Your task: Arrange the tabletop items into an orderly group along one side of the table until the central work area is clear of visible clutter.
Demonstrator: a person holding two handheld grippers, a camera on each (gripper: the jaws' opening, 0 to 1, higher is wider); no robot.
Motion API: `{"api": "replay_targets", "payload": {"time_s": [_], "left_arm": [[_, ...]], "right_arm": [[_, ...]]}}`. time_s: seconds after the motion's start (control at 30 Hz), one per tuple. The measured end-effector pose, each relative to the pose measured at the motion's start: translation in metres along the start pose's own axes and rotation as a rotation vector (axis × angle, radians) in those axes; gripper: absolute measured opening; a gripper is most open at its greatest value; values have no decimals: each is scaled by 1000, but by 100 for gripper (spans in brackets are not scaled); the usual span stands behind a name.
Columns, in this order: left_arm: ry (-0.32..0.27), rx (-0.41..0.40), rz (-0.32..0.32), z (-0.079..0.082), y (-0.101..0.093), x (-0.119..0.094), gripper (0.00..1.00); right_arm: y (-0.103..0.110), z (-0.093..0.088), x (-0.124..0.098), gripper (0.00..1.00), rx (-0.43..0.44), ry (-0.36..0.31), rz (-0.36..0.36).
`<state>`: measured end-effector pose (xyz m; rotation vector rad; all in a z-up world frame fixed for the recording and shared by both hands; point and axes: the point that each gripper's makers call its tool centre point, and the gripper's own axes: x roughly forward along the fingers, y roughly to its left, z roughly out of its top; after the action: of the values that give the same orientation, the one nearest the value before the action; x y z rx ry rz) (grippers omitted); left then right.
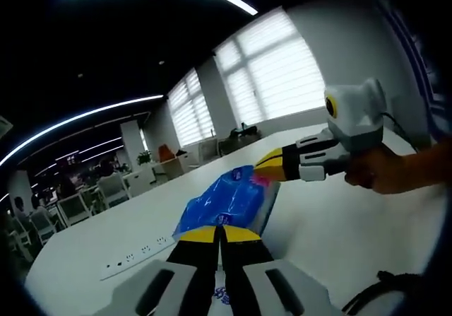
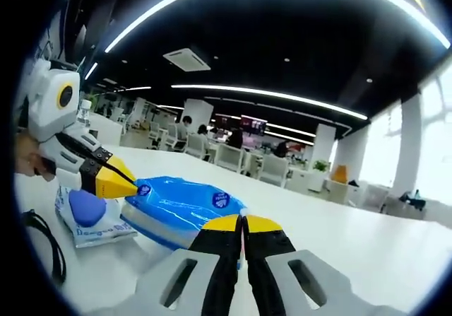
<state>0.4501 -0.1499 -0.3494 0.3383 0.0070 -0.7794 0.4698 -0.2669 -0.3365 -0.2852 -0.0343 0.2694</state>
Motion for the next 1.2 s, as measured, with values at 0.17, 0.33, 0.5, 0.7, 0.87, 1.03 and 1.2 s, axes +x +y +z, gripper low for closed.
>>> {"api": "replay_targets", "payload": {"time_s": [0.17, 0.33, 0.5, 0.7, 0.87, 1.03, 1.2], "left_arm": [[6, -4, -20, 0, -8, -3, 0], [9, -9, -29, 1, -14, -6, 0], [3, -10, -38, 0, -19, -12, 0], [4, -4, -51, -1, -26, -15, 0], [-1, 2, -51, 3, -28, -21, 0], [-4, -4, -49, 2, -29, -24, 0], [3, 0, -61, -1, -34, -25, 0]], "right_arm": [[0, 3, -10, 0, 6, -1, -4], [2, 1, -18, 0, 18, 3, -7], [5, -2, -25, 0, 18, 12, -7], [6, 3, -35, 0, 16, 5, -10], [10, 4, -42, 0, 7, 3, -12], [15, 0, -48, 0, 5, 11, -10], [15, -1, -52, 0, 13, 14, -13]]}}
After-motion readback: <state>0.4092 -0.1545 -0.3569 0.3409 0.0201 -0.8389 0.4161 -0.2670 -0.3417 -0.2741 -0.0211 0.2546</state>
